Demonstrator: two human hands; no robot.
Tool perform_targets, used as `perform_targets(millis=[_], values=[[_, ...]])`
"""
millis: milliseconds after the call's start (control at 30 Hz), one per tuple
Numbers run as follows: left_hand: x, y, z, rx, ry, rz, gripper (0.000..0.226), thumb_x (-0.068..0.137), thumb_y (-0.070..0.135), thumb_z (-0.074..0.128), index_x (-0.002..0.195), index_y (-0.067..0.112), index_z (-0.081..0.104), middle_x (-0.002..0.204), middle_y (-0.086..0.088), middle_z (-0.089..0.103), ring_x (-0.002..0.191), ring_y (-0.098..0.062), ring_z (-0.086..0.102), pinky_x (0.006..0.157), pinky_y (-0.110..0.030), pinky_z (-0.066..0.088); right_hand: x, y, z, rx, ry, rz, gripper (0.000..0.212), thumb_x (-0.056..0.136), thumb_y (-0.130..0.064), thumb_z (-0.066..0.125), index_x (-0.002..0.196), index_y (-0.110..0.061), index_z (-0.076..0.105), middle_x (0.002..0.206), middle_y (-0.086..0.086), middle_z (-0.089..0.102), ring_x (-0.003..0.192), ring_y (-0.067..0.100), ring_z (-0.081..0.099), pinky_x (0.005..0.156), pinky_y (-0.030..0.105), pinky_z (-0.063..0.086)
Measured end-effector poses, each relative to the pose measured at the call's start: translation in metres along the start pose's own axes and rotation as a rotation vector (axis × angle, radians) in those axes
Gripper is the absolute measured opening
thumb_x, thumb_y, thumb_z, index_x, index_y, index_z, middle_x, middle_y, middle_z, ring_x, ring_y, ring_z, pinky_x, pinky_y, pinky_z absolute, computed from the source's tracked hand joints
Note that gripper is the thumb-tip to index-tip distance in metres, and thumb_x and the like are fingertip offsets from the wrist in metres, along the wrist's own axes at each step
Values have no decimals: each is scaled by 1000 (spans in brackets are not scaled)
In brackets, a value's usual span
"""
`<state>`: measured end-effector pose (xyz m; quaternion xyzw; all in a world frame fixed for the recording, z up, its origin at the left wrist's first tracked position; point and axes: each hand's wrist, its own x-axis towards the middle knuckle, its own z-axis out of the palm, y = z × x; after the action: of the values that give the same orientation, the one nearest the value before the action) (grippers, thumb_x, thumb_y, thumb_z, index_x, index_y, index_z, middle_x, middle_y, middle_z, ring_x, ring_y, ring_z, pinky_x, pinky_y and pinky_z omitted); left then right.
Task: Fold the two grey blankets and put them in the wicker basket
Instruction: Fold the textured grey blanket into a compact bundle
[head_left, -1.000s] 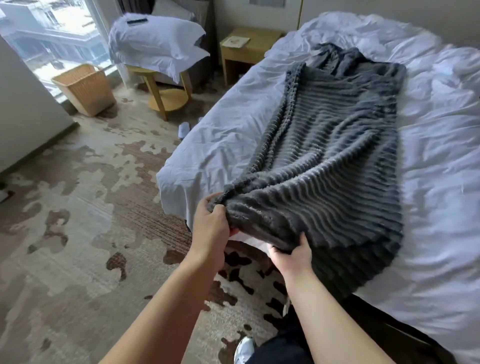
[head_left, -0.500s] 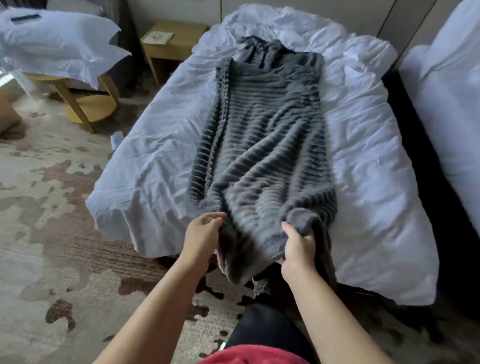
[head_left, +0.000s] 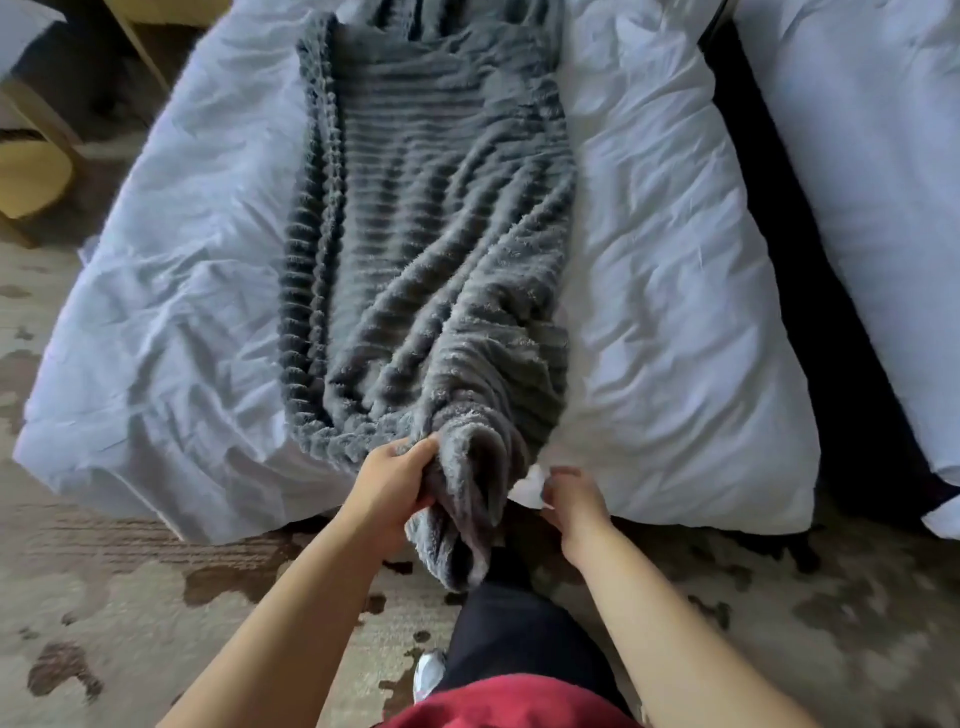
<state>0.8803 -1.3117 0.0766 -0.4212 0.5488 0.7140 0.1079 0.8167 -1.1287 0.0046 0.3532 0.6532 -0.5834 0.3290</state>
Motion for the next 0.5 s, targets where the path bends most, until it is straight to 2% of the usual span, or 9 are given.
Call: perform_targets(millis=[67, 100, 167, 233, 300, 333, 400, 467, 500], values=[[8, 1, -6, -18, 14, -20, 21, 93, 18, 57, 81, 5, 67, 66, -3, 66, 56, -9, 61, 51, -21, 49, 31, 20, -10, -288, -19, 76, 53, 84, 2, 48, 135, -13, 43, 115, 11, 52, 98, 25, 50, 78, 31, 44], [12, 0, -8, -17, 19, -30, 21, 94, 18, 56, 79, 7, 67, 65, -2, 66, 55, -9, 61, 51, -21, 49, 42, 31, -11, -372, -71, 113, 60, 83, 2, 52, 140, -13, 38, 123, 12, 48, 103, 26, 48, 74, 29, 44], [20, -4, -9, -15, 33, -53, 24, 95, 17, 55, 74, 8, 64, 59, 1, 64, 51, -7, 59, 48, -20, 48, 55, 48, -8, -460, -147, 149, 71, 81, 0, 62, 145, -13, 32, 123, 12, 47, 102, 24, 48, 63, 26, 42], [28, -11, -9, -6, 36, -70, 23, 95, 16, 54, 77, 7, 64, 56, 3, 63, 49, -5, 59, 46, -18, 47, 65, 63, 1, -484, -207, 122, 78, 78, -2, 72, 144, -12, 32, 112, 6, 53, 93, 17, 54, 62, 23, 42], [33, -17, -8, -6, 14, -77, 21, 96, 17, 54, 86, 3, 66, 62, 1, 67, 54, -7, 63, 48, -18, 49, 76, 77, 15, -398, -265, 77, 77, 77, -2, 76, 140, -16, 34, 98, -5, 54, 81, 5, 56, 61, 18, 44], [36, -20, -9, -9, 5, -74, 22, 96, 18, 53, 90, 1, 66, 64, 0, 68, 56, -8, 64, 50, -19, 50, 79, 80, 21, -316, -290, 70, 74, 78, -3, 76, 136, -22, 34, 100, -6, 55, 81, 2, 56, 61, 18, 44], [37, -26, -14, -18, -2, -70, 24, 96, 19, 53, 94, 0, 67, 66, -1, 69, 58, -9, 65, 52, -21, 52, 83, 82, 33, -133, -309, 72, 60, 86, -4, 67, 129, -26, 33, 121, 7, 58, 91, 11, 60, 75, 27, 47], [35, -32, -21, -30, 3, -67, 23, 97, 19, 53, 92, 2, 68, 65, 0, 69, 57, -8, 64, 52, -21, 52, 87, 78, 38, 65, -253, 108, 45, 98, -6, 49, 137, -21, 32, 136, 21, 50, 111, 28, 60, 92, 38, 44], [32, -33, -25, -36, 4, -63, 23, 97, 20, 52, 88, 4, 67, 62, 1, 68, 55, -8, 63, 50, -20, 51, 86, 73, 37, 143, -199, 142, 43, 101, -9, 40, 142, -17, 32, 139, 22, 47, 120, 32, 55, 99, 39, 41]])
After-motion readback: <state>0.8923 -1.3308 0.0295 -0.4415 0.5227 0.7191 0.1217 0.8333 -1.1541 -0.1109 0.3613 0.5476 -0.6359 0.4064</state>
